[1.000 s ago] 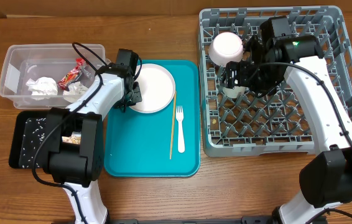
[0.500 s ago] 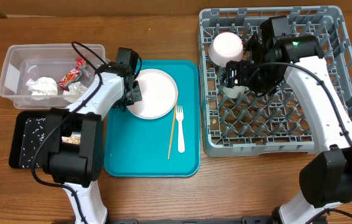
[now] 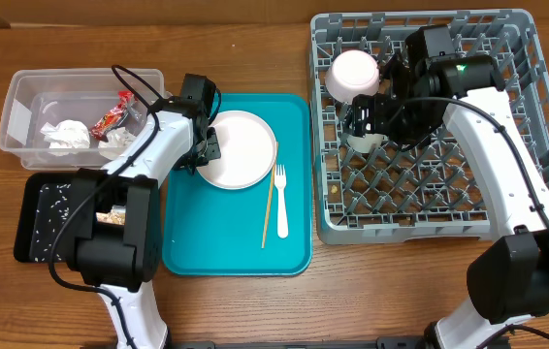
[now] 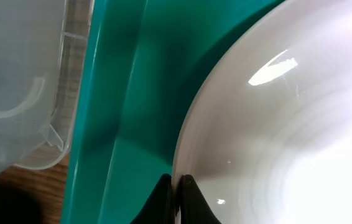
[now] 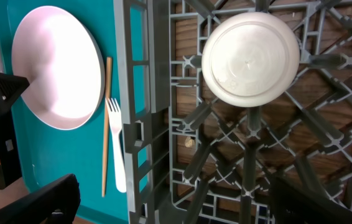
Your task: Sort waste into correct bins and load items into the dishwasher
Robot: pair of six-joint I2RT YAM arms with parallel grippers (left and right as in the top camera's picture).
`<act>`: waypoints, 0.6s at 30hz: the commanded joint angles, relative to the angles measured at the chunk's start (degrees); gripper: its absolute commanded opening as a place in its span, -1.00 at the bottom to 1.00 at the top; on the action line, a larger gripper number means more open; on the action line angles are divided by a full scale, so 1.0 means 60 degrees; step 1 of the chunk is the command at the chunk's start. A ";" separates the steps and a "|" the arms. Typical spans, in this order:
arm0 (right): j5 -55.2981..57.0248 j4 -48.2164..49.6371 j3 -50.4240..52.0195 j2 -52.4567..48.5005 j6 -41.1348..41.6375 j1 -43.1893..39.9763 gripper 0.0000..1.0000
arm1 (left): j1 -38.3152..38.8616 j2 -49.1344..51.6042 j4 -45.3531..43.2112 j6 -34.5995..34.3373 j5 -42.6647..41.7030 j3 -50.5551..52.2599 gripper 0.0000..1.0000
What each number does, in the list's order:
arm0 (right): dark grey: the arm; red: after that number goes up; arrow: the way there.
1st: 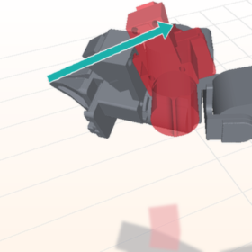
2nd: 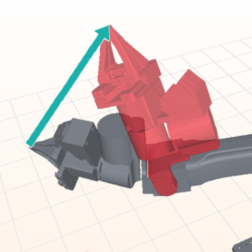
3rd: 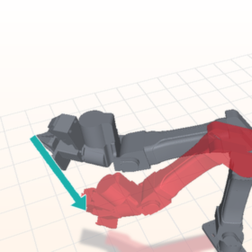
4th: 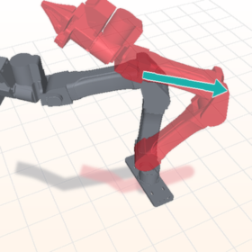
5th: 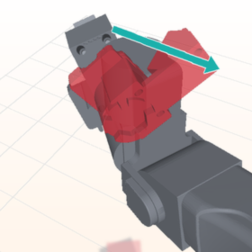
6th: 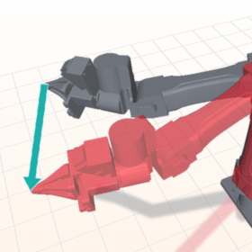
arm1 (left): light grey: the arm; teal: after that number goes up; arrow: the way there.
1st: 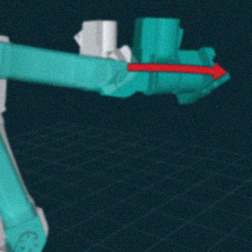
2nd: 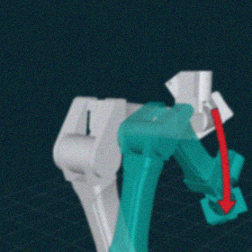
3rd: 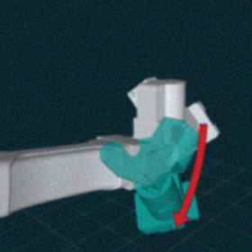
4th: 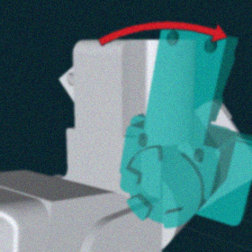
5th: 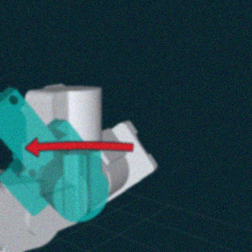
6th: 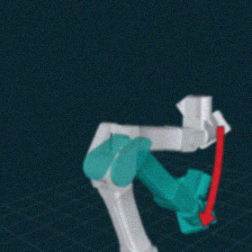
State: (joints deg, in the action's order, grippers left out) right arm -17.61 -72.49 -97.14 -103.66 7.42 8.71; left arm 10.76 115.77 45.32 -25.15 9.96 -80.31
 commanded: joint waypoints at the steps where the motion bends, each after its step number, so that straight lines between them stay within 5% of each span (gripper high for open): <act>1: 0.0022 0.0055 -0.0018 0.0240 -0.0069 -0.0011 1.00 | -0.0040 -0.0525 0.0091 0.0040 0.0423 -0.0084 -0.92; 18: -0.0892 -0.0481 -0.0612 0.0390 -0.0076 -0.0007 1.00 | -0.0033 -0.3730 0.0860 0.0047 -0.0153 -0.0084 -0.92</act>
State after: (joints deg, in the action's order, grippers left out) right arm -19.73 -75.20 -98.45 -103.66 7.44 8.71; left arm 10.76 96.75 49.69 -25.10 10.70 -80.29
